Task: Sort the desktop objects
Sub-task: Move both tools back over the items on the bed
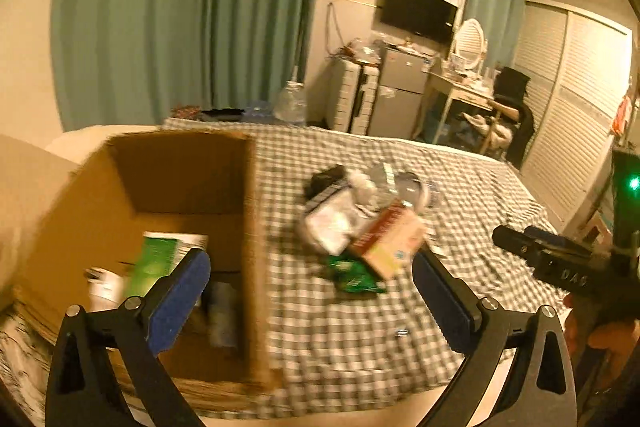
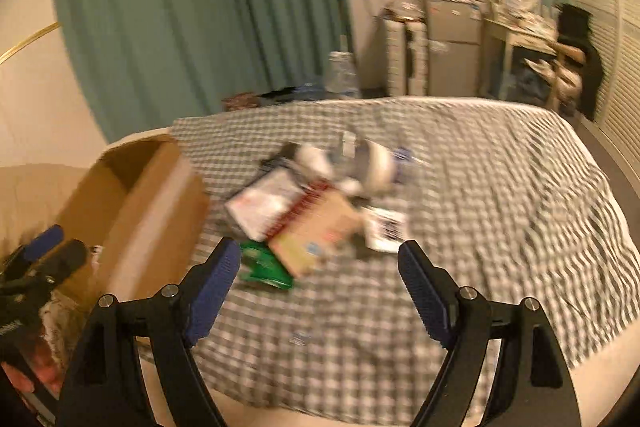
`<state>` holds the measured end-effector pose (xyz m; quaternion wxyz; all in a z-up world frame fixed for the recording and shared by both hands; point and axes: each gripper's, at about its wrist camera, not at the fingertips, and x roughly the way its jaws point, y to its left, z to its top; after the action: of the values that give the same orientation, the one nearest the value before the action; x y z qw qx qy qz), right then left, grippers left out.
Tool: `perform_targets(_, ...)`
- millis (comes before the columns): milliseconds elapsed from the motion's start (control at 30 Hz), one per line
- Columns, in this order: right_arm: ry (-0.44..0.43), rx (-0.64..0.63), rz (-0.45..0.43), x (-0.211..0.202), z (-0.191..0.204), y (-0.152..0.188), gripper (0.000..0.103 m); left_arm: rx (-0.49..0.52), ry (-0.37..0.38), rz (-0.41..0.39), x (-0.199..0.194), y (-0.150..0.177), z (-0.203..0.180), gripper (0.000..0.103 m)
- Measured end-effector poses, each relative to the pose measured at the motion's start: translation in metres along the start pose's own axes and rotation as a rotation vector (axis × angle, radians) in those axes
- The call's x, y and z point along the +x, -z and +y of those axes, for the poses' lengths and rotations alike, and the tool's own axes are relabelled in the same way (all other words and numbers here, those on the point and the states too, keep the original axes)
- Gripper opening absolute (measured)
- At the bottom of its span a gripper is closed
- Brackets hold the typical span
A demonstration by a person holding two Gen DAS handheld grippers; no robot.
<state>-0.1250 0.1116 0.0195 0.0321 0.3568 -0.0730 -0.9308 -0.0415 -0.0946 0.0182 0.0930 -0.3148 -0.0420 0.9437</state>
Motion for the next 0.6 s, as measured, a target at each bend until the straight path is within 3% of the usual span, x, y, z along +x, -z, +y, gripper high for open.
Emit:
perform_targets(267, 0.015, 0.057, 0.026, 0.006, -0.053, 0.025, 0.081, 0.043, 0.004, 0.069, 0.035, 0.029, -0.058, 0.103)
perform_targets(600, -0.012, 0.049, 0.088, 0.065, -0.061, 0.028, 0.081, 0.012, -0.032, 0.171, 0.102, 0.058, -0.059, 0.103)
